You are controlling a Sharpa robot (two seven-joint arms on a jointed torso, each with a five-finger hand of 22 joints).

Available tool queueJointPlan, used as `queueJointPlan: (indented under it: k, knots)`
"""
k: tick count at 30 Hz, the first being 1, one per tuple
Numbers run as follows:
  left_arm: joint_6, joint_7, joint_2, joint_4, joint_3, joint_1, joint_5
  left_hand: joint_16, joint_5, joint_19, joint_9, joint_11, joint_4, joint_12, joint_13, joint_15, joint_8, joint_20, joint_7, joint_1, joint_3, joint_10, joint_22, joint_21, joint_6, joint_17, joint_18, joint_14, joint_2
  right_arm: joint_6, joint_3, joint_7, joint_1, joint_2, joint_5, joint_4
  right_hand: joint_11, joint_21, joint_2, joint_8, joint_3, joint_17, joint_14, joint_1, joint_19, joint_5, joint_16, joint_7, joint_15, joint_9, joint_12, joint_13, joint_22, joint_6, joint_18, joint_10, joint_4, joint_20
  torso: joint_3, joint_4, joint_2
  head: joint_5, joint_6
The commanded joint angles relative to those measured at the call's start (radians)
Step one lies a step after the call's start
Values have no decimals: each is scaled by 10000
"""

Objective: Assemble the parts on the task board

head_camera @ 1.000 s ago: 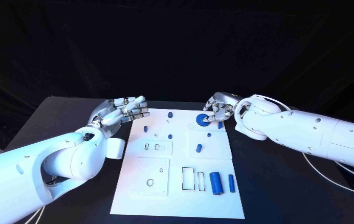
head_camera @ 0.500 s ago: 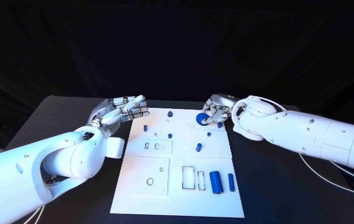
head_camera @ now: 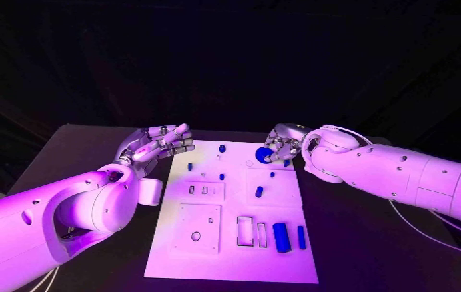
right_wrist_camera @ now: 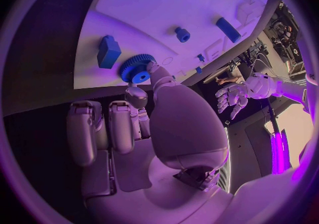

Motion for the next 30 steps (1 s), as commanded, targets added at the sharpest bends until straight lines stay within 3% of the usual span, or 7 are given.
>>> queueJointPlan:
  k: [1, 9, 19, 23, 30]
  knots:
    - [192, 37, 13, 16, 9, 14, -51, -62, 62, -77, -11, -23, -50, -34, -9, 15, -31, 14, 47, 44, -5, -63, -11, -70, -9, -14, 58, -50, 28, 290, -15, -34, -35, 9, -206, -18, 4, 67, 52, 91, 35, 524, 639, 168, 259, 11, 55, -42, 71, 31, 137, 152, 1574, 88, -75, 126, -50, 40, 1, 1, 2, -2, -7]
    - [188, 32, 12, 11, 9, 14, -51, -62, 62, -77, -11, -23, -50, -34, -9, 15, -31, 14, 47, 44, -5, -63, -11, -70, -9, -14, 58, -50, 28, 59, -15, -36, -54, 5, -407, 43, -87, 166, 278, 319, 412, 673, 660, 560, 353, -166, 139, -136, 5, 115, 505, 587, 1717, 488, -110, 346, -206, -7, 0, -1, 1, -12, -20]
    - [199, 26, 19, -2, 9, 14, -51, -82, 63, -92, -9, -18, -59, -45, -7, 21, -44, 14, 52, 42, -13, -70, -13, -84, -7, -15, 54, -57, 37, -1004, -14, -59, -81, 6, -738, 286, -245, 397, 388, 512, 761, 905, 709, 529, 571, -112, 266, -322, -122, 222, 1232, 1399, 2016, 937, -191, 934, -162, -116, -4, 13, -4, -9, -8]
    - [198, 10, 32, -19, 9, 14, -51, -83, 63, -93, -9, -18, -60, -45, -7, 21, -45, 14, 52, 43, -12, -70, -13, -85, -7, -15, 54, -56, 40, -1356, -6, -114, -81, -56, -838, 556, -250, 401, 371, 488, 862, 910, 708, 504, 574, -17, 270, -325, -134, 224, 1213, 1397, 2023, 930, -192, 908, -143, -136, 2, 33, -5, 18, 22]
    - [151, -21, 38, -23, 9, 14, -51, -87, 63, -96, -9, -17, -62, -48, -6, 22, -48, 15, 54, 44, -11, -72, -14, -88, -6, -15, 52, -57, 47, -1833, 9, -163, 9, -29, -1194, 1211, -253, 439, 294, 453, 1032, 976, 719, 470, 610, 152, 303, -324, -141, 235, 1200, 1417, 2075, 923, -206, 878, -131, -152, -3, -3, -2, 77, 52]
